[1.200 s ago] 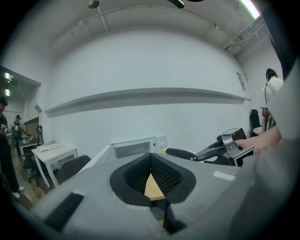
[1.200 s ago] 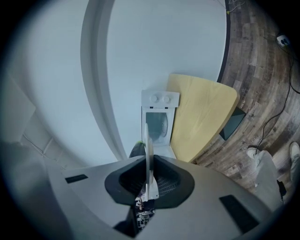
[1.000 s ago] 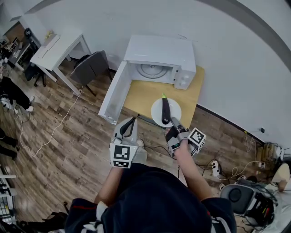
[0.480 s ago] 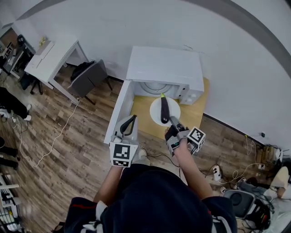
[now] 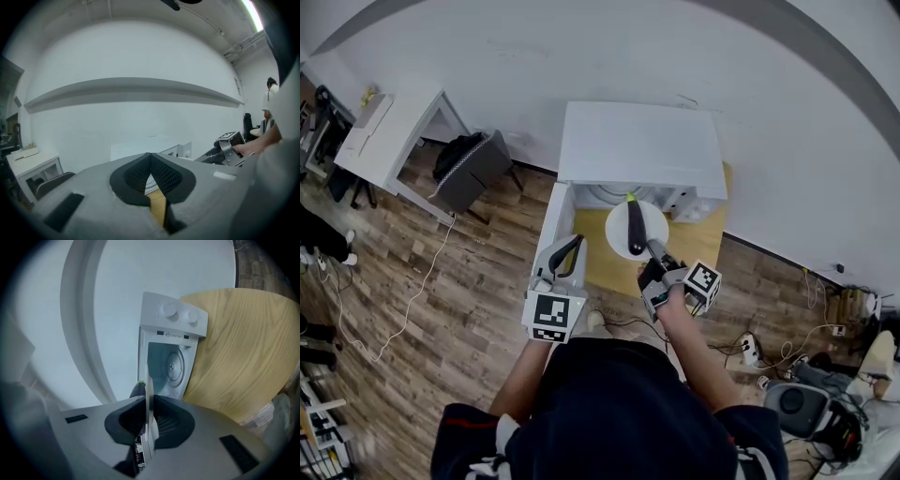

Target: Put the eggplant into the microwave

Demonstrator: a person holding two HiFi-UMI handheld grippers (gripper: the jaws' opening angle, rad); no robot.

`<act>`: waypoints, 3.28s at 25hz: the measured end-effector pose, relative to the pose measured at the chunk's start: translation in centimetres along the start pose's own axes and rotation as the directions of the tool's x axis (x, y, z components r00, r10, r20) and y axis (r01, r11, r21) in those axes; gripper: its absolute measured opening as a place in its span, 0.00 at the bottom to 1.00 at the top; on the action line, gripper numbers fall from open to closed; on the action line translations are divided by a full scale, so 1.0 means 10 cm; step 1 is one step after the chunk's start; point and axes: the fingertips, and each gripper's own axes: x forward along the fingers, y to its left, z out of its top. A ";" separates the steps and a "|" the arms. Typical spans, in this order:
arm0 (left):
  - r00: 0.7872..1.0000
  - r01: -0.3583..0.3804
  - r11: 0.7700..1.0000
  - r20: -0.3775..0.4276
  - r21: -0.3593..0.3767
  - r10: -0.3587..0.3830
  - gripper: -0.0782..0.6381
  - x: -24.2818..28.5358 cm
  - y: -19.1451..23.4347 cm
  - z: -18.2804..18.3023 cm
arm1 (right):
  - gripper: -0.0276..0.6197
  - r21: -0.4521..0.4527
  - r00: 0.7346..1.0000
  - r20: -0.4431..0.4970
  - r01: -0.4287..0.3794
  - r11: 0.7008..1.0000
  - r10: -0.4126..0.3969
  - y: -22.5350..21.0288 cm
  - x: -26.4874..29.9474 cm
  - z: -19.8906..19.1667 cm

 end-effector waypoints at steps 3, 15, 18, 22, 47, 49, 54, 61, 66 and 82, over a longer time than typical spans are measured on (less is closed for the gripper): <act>1.000 0.020 1.000 -0.011 -0.009 -0.020 0.13 0.00 -0.03 -0.05 | 0.09 0.011 1.000 0.010 0.006 1.000 -0.006 -0.02 0.01 -0.02; 0.997 0.057 0.996 -0.045 -0.064 -0.060 0.13 0.10 -0.25 -0.26 | 0.09 0.029 0.999 -0.004 0.042 0.999 -0.042 -0.16 0.05 -0.03; 0.997 0.044 0.996 -0.056 -0.076 -0.048 0.13 0.13 -0.27 -0.32 | 0.09 0.023 0.999 -0.023 0.050 0.998 -0.050 -0.21 0.08 0.00; 0.996 0.026 0.996 -0.081 -0.088 -0.033 0.13 0.19 -0.31 -0.41 | 0.09 0.020 0.997 -0.051 0.058 0.998 -0.057 -0.28 0.15 0.05; 0.976 -0.018 0.991 -0.217 -0.132 -0.011 0.13 0.52 -0.32 -0.91 | 0.09 0.035 0.982 -0.122 0.146 0.989 -0.141 -0.98 0.81 0.37; 0.975 -0.020 0.991 -0.224 -0.132 -0.010 0.13 0.54 -0.32 -0.93 | 0.09 0.038 0.983 -0.121 0.144 0.989 -0.139 -1.01 0.86 0.39; 0.971 -0.025 0.991 -0.241 -0.135 -0.008 0.13 0.53 -0.30 -0.99 | 0.09 0.037 0.982 -0.118 0.151 0.988 -0.146 -1.08 0.97 0.42; 0.965 -0.029 0.990 -0.261 -0.140 -0.009 0.13 0.54 -0.33 -1.07 | 0.09 0.050 0.985 -0.115 0.135 0.990 -0.129 -1.15 1.07 0.44; 0.964 -0.028 0.989 -0.264 -0.142 -0.011 0.13 0.57 -0.36 -1.09 | 0.09 0.045 0.984 -0.115 0.144 0.989 -0.138 -1.21 1.14 0.47; 0.960 -0.051 0.988 -0.281 -0.148 0.008 0.13 0.60 -0.35 -1.12 | 0.09 0.079 0.990 -0.059 0.133 0.988 -0.129 -1.27 1.36 0.54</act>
